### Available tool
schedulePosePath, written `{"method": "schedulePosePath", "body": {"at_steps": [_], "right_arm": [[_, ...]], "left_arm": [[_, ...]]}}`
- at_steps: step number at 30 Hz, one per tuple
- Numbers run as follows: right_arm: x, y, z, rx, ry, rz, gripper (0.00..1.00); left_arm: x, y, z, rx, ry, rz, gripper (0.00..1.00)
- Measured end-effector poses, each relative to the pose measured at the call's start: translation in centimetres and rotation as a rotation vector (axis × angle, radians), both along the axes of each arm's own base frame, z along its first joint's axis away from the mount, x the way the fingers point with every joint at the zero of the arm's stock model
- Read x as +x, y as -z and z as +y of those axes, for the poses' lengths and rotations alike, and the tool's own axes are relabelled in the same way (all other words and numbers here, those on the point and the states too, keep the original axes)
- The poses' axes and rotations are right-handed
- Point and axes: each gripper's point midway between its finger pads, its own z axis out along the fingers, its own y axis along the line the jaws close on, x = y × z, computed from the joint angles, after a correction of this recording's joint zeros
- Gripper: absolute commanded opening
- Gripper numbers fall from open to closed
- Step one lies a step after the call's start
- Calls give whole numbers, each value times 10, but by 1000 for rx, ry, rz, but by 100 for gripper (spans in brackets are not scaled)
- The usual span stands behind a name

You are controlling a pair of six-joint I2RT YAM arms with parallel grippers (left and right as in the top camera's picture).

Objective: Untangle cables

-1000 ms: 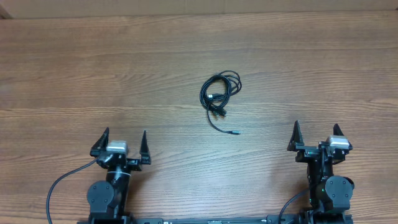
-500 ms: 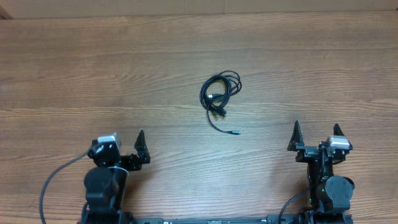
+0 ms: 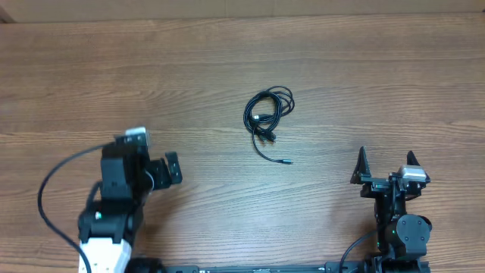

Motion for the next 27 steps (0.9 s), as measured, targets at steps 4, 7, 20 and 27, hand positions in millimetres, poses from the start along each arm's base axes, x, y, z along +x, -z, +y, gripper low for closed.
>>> {"method": "schedulePosePath", "body": {"at_steps": [4, 7, 20, 27], "right_arm": [[0, 0, 0, 61, 1, -6, 100], [0, 0, 0, 126, 1, -12, 100], [2, 32, 0, 197, 27, 227, 100], [10, 20, 5, 207, 12, 335, 100]], "left_arm": [[8, -9, -7, -30, 26, 65, 100], [11, -11, -17, -74, 62, 93, 100], [19, -9, -31, -137, 112, 93, 100], [28, -16, -32, -157, 96, 50, 100]]}}
